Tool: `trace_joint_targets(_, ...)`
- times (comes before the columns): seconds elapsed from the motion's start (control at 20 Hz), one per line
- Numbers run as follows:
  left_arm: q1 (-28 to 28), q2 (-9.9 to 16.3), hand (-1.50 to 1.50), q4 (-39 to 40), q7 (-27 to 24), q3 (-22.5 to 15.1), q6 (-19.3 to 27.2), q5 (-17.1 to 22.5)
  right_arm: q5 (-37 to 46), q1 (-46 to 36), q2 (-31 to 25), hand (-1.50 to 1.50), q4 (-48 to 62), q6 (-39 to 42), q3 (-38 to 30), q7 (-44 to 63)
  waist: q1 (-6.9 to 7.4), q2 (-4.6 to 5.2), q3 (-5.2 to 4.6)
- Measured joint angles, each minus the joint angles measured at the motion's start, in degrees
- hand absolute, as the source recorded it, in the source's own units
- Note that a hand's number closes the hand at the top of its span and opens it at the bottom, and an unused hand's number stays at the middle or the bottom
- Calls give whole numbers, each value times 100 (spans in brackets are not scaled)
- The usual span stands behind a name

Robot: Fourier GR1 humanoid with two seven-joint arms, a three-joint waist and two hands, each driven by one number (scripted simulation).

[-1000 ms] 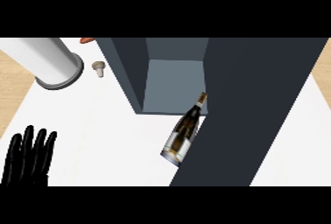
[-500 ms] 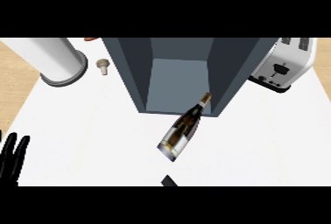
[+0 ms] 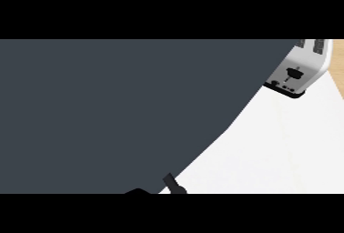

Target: Pick up the wine, place it into the cabinet and close the cabinet

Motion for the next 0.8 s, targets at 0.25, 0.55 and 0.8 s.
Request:
trace_joint_targets(0.25,14,134,-150,46,72,306,-250,237,-406,-870,185,150,792,-164,-182,-259,79,-41,-32)
trace_joint_targets(0.55,-62,290,-150,199,155,616,-551,463,-1435,-1703,185,150,1650,79,-478,-409,184,10,-87)
trace_joint_targets(0.8,-153,357,-150,230,226,819,-634,606,-2602,-2329,188,150,2702,939,-808,-458,240,105,-188)
